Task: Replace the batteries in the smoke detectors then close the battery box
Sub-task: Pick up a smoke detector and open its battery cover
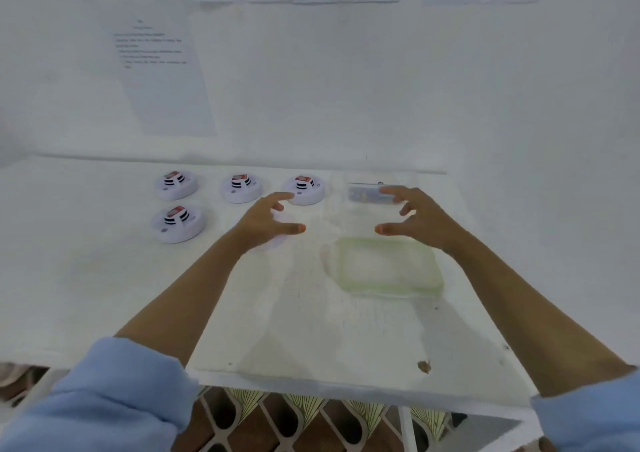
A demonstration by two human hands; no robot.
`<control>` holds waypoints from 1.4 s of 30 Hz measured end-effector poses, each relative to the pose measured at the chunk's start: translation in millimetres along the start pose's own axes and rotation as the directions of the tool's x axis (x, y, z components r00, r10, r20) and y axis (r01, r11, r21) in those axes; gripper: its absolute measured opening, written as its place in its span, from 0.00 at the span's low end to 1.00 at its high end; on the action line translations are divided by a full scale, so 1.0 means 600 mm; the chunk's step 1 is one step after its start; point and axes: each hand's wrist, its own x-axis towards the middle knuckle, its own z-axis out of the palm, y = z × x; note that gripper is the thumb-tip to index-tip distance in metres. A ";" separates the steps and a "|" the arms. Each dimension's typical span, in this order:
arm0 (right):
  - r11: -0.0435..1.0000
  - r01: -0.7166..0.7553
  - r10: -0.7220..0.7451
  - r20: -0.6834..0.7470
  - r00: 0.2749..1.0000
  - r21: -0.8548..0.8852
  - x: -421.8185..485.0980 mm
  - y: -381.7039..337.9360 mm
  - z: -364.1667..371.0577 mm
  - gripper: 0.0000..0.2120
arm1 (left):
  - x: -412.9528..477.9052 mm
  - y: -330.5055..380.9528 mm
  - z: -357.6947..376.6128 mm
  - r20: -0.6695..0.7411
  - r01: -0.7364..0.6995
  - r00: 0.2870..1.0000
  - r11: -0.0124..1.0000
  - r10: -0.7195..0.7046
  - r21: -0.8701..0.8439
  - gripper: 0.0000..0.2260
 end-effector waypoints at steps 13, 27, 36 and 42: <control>0.979 -0.170 0.136 0.268 0.954 0.111 0.141 -0.098 0.269 0.46 | 0.060 -0.125 -0.121 0.299 -0.004 0.954 0.994 -0.030 0.111 0.44; 0.989 -0.125 0.142 0.267 0.953 -0.080 0.156 -0.107 0.315 0.37 | 0.104 -0.174 -0.104 0.378 -0.079 0.926 0.982 0.009 0.169 0.51; 0.978 -0.079 0.051 0.150 0.987 0.192 0.158 -0.117 0.268 0.42 | 0.106 -0.113 -0.108 0.411 -0.134 0.905 0.991 0.114 0.020 0.51; 0.860 -0.017 -0.011 0.051 0.999 0.510 0.160 -0.138 0.181 0.38 | 0.119 -0.047 -0.087 0.396 -0.221 0.870 0.949 0.295 -0.224 0.47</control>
